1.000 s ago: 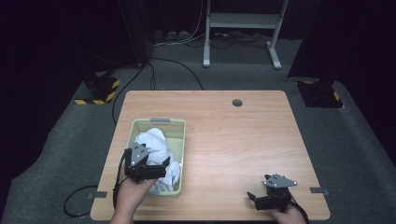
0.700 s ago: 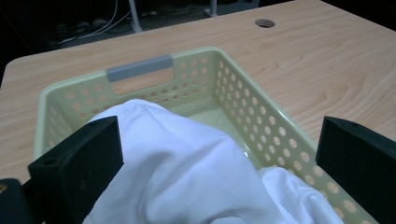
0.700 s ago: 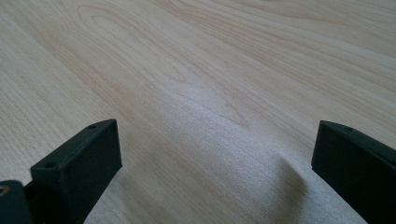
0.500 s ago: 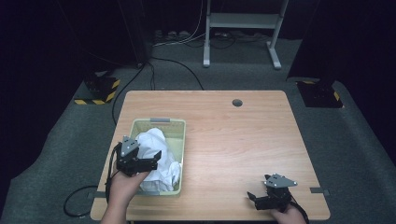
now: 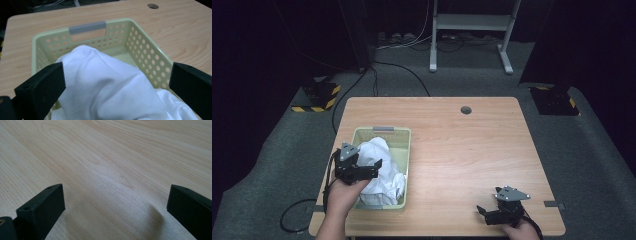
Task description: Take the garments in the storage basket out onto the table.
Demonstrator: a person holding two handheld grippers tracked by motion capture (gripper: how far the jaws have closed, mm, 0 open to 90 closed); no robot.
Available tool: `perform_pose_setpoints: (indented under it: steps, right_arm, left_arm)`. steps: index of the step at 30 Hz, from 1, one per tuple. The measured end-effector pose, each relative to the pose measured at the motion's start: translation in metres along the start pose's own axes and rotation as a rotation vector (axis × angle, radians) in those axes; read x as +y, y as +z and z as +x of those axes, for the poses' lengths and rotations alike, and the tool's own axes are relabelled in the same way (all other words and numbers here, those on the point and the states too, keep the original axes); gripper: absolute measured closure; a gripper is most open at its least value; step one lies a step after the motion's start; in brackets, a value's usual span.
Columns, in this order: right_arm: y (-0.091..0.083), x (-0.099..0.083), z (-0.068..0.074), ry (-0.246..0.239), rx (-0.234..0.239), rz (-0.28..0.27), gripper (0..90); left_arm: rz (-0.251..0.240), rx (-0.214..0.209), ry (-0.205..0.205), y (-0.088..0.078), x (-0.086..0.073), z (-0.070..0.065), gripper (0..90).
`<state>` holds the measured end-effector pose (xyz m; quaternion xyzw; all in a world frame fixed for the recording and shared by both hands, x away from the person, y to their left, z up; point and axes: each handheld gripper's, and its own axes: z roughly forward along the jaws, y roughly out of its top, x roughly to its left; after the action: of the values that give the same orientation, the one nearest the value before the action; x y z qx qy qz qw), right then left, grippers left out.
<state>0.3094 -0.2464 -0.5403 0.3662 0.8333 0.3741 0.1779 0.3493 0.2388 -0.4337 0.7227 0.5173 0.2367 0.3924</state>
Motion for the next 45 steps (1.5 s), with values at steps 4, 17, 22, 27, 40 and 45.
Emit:
perform_pose_setpoints:
  steps: [4,17,22,27,40,45]
  right_arm:
    - [0.000,0.000,0.000,0.001,0.001,0.000,0.9]
    - [0.000,0.000,0.000,0.004,0.004,-0.002,0.9]
    - [0.000,0.000,0.000,0.003,0.004,-0.002,0.9]
    - [0.000,0.000,0.000,0.002,0.004,0.000,0.9]
    - [0.000,0.000,0.000,-0.001,0.001,0.000,0.9]
    - [0.000,0.000,0.000,0.001,0.001,-0.001,0.9]
  left_arm:
    - [0.043,-0.003,-0.015,0.007,-0.002,0.001,1.0]
    - [0.131,-0.019,-0.031,0.021,-0.007,0.003,1.3]
    - [0.162,-0.031,-0.035,0.025,-0.009,0.005,1.3]
    - [0.216,-0.065,-0.059,0.031,-0.010,0.007,1.3]
    - [0.331,-0.089,-0.044,0.048,-0.016,0.006,0.9]
    - [0.376,-0.080,-0.034,0.058,-0.021,0.006,0.9]
